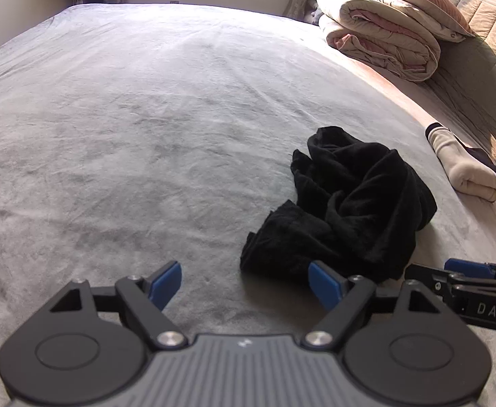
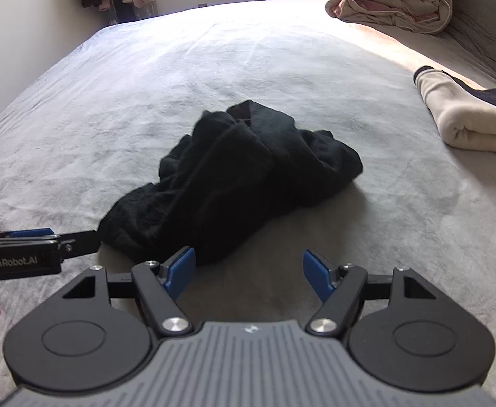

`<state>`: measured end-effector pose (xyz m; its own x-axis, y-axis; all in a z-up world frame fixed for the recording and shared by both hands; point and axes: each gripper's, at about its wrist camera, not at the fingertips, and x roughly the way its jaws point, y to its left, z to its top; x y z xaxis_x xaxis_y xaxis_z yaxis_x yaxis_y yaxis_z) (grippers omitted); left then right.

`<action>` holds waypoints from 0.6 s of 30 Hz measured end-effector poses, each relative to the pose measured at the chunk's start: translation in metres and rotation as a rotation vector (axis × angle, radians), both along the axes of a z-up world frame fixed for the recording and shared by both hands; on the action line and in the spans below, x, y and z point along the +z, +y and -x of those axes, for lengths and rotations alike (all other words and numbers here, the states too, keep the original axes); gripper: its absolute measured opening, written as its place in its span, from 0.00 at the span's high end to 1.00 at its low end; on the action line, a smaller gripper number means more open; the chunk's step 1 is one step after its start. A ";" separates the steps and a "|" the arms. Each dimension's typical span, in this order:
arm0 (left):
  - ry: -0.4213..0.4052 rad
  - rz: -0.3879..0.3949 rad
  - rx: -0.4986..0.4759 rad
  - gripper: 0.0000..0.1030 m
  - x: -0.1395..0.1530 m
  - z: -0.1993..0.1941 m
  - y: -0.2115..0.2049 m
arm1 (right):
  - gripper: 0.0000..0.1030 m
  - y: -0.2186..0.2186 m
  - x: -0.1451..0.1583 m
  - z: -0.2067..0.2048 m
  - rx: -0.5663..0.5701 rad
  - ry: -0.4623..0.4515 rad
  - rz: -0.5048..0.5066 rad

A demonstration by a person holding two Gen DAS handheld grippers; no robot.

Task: Fold clothes
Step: 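Grasp the black garment edge with the right gripper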

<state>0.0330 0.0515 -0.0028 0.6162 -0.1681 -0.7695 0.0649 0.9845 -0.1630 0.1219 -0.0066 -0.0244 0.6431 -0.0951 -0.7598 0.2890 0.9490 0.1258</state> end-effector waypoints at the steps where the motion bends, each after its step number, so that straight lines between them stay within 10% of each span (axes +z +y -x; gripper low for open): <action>1: 0.001 0.004 0.006 0.22 0.001 0.000 0.003 | 0.30 0.002 0.001 -0.005 -0.001 -0.003 -0.006; 5: 0.001 0.037 0.023 0.23 0.004 -0.001 0.012 | 0.48 0.006 -0.003 -0.023 -0.021 0.004 -0.032; 9: -0.001 0.056 0.025 0.23 0.007 -0.001 0.013 | 0.96 0.004 -0.012 -0.028 -0.016 0.033 -0.096; 18: -0.009 0.066 -0.014 0.23 0.009 0.005 0.003 | 0.97 0.010 -0.003 0.007 0.020 0.044 -0.156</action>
<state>0.0275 0.0545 0.0064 0.6200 -0.2266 -0.7512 0.0800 0.9707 -0.2267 0.1144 0.0031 -0.0269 0.6093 0.0389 -0.7920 0.2789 0.9245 0.2600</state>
